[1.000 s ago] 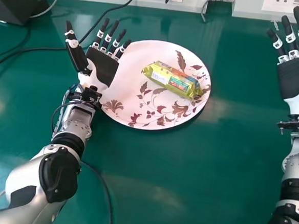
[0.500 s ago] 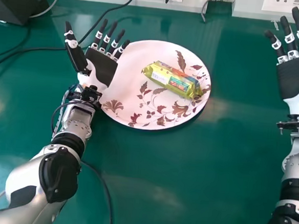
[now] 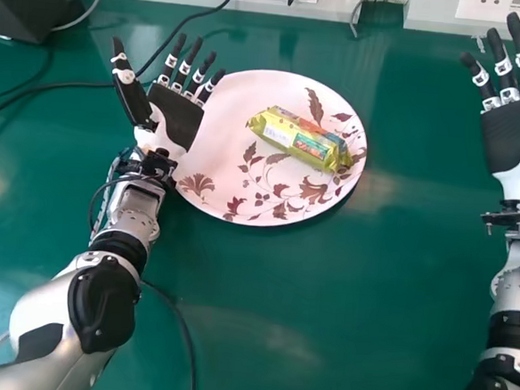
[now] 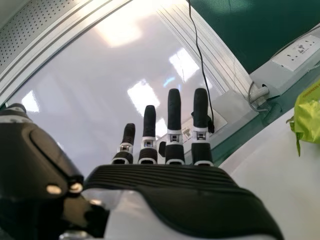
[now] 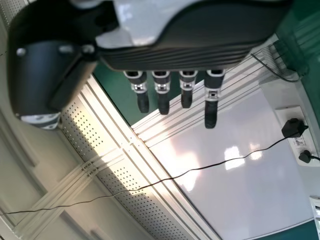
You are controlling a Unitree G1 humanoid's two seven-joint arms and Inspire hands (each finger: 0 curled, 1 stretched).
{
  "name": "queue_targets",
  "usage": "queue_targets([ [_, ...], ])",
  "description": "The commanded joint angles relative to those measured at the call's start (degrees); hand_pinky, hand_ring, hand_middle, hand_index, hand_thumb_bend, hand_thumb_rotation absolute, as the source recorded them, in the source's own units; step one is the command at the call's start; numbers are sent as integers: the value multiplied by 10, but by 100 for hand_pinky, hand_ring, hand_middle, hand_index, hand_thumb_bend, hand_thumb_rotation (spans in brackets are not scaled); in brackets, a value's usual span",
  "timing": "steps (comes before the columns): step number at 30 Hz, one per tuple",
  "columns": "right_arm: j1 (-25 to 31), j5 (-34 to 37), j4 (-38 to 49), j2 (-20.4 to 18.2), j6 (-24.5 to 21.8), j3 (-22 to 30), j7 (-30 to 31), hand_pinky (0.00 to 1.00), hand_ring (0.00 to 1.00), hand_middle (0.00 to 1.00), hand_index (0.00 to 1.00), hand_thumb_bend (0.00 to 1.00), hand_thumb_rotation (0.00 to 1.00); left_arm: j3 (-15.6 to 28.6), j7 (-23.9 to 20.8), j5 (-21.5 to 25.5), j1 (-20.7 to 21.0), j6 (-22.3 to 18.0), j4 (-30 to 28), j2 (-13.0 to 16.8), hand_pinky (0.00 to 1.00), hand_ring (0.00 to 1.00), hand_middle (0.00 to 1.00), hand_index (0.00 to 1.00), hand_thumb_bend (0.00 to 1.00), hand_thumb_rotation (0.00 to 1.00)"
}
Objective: Pick up biscuit and place it in the plate
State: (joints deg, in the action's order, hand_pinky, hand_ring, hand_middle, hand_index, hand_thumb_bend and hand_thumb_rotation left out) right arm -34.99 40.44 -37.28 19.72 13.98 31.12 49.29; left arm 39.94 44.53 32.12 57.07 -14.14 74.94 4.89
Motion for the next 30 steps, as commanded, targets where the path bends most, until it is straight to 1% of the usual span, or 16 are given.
queue_targets([
  [1,-2,5,-2,-1,-1,4,6,78,91,99,100,80,85,-1,-1,-2,-13,1,6,-2,56,70,87,99,100,87],
  [4,-1,3,-1,-1,2,3,3,77,90,99,100,80,86,0,-2,-1,-12,1,6,-3,56,70,87,98,100,87],
  [9,-2,5,-3,0,-3,4,6,78,91,99,100,81,85,-2,-3,-3,-13,0,6,-2,56,70,87,98,100,87],
  [16,-2,6,-2,1,-6,4,7,76,90,99,100,81,83,0,-2,-1,-12,2,7,-2,56,70,88,99,100,87],
  [20,0,2,2,0,-2,4,3,78,90,99,100,81,85,-1,-3,-2,-13,1,6,-2,57,70,87,99,100,88],
  [27,0,3,1,0,-3,5,5,78,90,98,100,82,84,-3,-4,-5,-14,-1,6,-2,57,70,86,98,100,89],
  [30,0,6,0,2,-8,6,9,77,90,98,100,82,86,-2,-5,-4,-13,-1,6,-3,57,71,86,98,100,88],
])
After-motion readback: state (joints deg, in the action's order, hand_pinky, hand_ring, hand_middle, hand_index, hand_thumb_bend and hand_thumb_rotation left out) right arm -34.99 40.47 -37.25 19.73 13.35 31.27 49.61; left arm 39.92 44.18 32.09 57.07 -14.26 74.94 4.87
